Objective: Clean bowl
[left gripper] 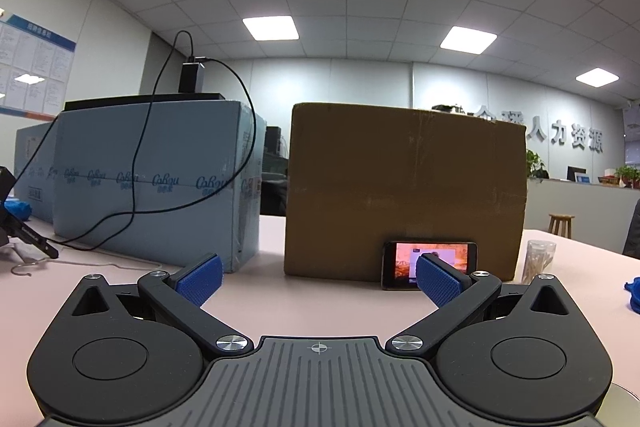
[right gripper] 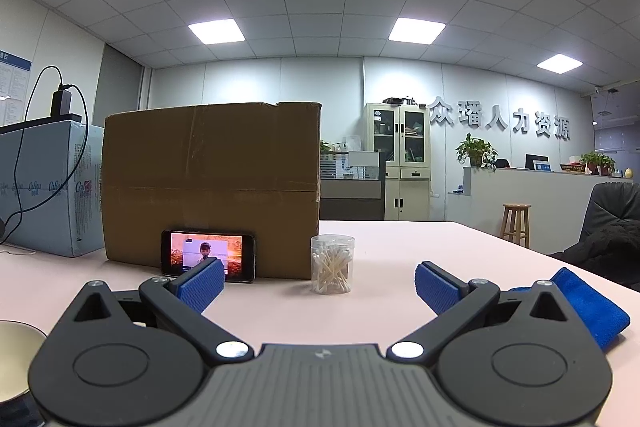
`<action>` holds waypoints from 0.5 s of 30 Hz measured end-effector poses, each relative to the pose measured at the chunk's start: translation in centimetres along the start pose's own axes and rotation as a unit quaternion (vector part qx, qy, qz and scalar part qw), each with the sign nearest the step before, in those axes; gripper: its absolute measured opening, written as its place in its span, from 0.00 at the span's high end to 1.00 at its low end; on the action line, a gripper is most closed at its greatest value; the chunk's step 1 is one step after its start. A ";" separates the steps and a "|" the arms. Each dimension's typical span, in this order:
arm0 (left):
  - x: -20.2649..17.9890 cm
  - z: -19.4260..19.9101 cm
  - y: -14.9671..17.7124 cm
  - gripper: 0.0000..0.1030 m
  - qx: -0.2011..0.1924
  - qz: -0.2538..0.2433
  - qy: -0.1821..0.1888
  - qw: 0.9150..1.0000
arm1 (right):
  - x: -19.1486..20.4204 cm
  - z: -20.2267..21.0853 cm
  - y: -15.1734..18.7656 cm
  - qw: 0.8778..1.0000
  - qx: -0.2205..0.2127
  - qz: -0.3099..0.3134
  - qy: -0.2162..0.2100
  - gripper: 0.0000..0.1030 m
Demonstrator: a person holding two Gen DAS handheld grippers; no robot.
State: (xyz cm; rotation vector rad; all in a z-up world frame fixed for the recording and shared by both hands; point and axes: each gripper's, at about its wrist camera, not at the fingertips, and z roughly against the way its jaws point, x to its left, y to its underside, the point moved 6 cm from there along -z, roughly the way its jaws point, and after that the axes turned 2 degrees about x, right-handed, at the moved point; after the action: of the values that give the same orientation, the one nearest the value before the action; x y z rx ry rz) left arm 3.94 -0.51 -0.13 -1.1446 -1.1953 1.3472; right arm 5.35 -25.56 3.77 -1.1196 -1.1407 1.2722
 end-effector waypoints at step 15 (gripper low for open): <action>0.0 0.1 0.1 0.00 0.000 0.000 0.002 1.000 | -0.5 0.0 0.1 1.000 0.000 -0.004 0.001 0.00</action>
State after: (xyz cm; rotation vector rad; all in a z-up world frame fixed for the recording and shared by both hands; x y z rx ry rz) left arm 3.80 -0.50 -0.23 -1.1469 -1.1937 1.3447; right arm 5.37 -26.05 3.71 -1.1157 -1.1430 1.2650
